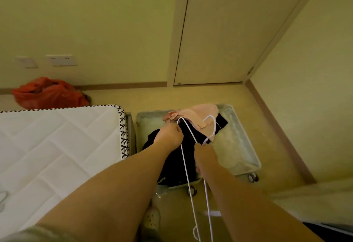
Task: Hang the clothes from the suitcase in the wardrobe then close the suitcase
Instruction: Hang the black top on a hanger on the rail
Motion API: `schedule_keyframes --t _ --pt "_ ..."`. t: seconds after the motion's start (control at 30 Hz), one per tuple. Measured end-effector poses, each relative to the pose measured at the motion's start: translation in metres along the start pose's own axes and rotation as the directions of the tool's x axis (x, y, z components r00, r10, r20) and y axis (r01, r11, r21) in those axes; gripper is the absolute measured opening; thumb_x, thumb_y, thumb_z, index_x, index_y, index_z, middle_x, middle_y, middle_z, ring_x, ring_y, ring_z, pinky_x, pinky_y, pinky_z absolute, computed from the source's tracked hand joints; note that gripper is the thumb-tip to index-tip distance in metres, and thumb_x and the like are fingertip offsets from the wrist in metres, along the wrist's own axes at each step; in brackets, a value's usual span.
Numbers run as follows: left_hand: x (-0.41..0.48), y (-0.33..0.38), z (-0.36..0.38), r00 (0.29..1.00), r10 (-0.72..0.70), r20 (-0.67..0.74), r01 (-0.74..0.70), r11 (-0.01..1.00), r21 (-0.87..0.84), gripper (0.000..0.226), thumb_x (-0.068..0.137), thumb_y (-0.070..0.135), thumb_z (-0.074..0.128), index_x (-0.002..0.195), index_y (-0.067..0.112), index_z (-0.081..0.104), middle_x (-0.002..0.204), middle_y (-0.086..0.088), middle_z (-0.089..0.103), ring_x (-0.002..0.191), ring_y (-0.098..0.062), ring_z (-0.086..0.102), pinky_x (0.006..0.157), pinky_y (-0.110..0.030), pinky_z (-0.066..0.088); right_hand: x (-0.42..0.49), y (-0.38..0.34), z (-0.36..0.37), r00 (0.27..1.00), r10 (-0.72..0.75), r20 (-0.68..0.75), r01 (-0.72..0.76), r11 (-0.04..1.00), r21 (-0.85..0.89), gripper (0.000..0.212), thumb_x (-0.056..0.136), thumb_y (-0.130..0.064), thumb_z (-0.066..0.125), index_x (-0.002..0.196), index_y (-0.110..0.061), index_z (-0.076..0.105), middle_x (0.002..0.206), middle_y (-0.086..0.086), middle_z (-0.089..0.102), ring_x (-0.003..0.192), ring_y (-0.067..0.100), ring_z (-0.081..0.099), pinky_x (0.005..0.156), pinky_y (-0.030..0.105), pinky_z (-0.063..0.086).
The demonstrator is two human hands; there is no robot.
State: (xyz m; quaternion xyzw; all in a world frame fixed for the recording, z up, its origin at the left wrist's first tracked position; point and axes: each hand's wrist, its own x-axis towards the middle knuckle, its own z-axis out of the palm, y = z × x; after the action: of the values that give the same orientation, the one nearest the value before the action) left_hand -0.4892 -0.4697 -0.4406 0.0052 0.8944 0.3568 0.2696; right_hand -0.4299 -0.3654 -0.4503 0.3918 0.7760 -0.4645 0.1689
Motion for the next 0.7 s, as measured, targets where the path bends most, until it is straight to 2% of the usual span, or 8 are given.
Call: schedule_keyframes --t 0.03,0.1,0.17,0.23,0.43,0.53,0.63,0.7 --pt "0.011 -0.004 -0.007 1.000 0.002 -0.003 -0.002 1.000 -0.005 0.016 0.094 0.012 0.037 0.089 0.011 0.052 0.070 -0.003 0.048 0.060 -0.019 0.044 0.062 -0.031 0.037 0.008 -0.007 0.005 1.000 0.010 0.001 -0.010 1.000 0.001 0.036 0.099 -0.023 0.035 0.064 -0.017 0.035 0.066 0.002 0.037 0.056 0.014 0.036 0.078 0.039 0.045" --pt "0.037 -0.019 -0.018 1.000 -0.008 0.027 0.008 1.000 -0.009 0.017 0.095 0.012 0.037 0.104 0.012 0.052 0.076 -0.007 0.053 0.063 -0.022 0.047 0.061 -0.031 0.038 0.030 -0.022 0.018 0.997 0.072 0.012 -0.073 0.997 0.026 0.031 0.100 -0.022 0.035 0.071 -0.011 0.040 0.067 0.005 0.038 0.055 0.018 0.038 0.067 0.037 0.045" --pt "0.058 -0.036 -0.022 0.996 -0.028 0.086 0.028 1.000 -0.005 0.012 0.095 0.012 0.038 0.096 0.013 0.050 0.084 -0.012 0.054 0.073 -0.023 0.048 0.065 -0.033 0.038 0.046 -0.030 0.025 0.994 0.108 0.022 -0.109 0.994 0.029 0.027 0.101 -0.023 0.035 0.077 -0.012 0.041 0.066 0.006 0.039 0.055 0.020 0.040 0.053 0.031 0.040" --pt "0.078 -0.052 -0.021 0.990 -0.063 0.125 0.065 0.998 -0.016 0.013 0.095 0.013 0.040 0.088 0.013 0.050 0.086 -0.012 0.053 0.077 -0.022 0.049 0.068 -0.033 0.038 0.063 -0.029 0.028 0.996 0.088 0.021 -0.089 0.996 0.023 0.033 0.101 -0.024 0.036 0.070 -0.017 0.037 0.065 0.005 0.037 0.053 0.019 0.038 0.051 0.030 0.036" --pt "0.127 -0.084 -0.002 0.974 -0.125 0.190 0.137 0.989 -0.050 0.026 0.097 0.017 0.040 0.073 0.024 0.048 0.086 -0.011 0.054 0.080 -0.023 0.051 0.069 -0.035 0.040 0.118 -0.013 0.037 0.996 0.091 -0.016 -0.091 0.995 0.028 0.020 0.101 -0.019 0.034 0.092 -0.005 0.046 0.067 0.005 0.037 0.057 0.018 0.036 0.067 0.035 0.038" --pt "0.151 -0.096 0.015 0.968 -0.170 0.185 0.186 0.980 -0.068 0.025 0.097 0.017 0.040 0.075 0.027 0.049 0.085 -0.010 0.058 0.083 -0.029 0.059 0.073 -0.041 0.048 0.155 0.000 0.050 0.996 0.082 -0.024 -0.082 0.997 0.012 0.020 0.100 -0.014 0.031 0.096 -0.003 0.048 0.068 0.003 0.035 0.063 0.019 0.040 0.075 0.037 0.042" --pt "0.182 -0.119 0.045 0.952 -0.243 0.186 0.258 0.964 -0.061 0.022 0.096 0.018 0.039 0.080 0.028 0.050 0.087 -0.005 0.060 0.096 -0.034 0.064 0.083 -0.044 0.053 0.201 0.023 0.069 0.990 0.126 -0.065 -0.119 0.987 0.109 0.018 0.099 -0.015 0.034 0.092 -0.005 0.047 0.066 0.005 0.041 0.066 0.023 0.044 0.079 0.043 0.047" --pt "0.198 -0.136 0.063 0.935 -0.285 0.210 0.301 0.952 -0.048 0.021 0.097 0.018 0.039 0.082 0.028 0.051 0.090 -0.005 0.060 0.098 -0.034 0.064 0.084 -0.044 0.053 0.226 0.038 0.080 0.987 0.151 -0.059 -0.140 0.979 0.149 0.018 0.098 -0.013 0.034 0.084 -0.008 0.045 0.066 0.008 0.041 0.066 0.025 0.044 0.073 0.041 0.045"
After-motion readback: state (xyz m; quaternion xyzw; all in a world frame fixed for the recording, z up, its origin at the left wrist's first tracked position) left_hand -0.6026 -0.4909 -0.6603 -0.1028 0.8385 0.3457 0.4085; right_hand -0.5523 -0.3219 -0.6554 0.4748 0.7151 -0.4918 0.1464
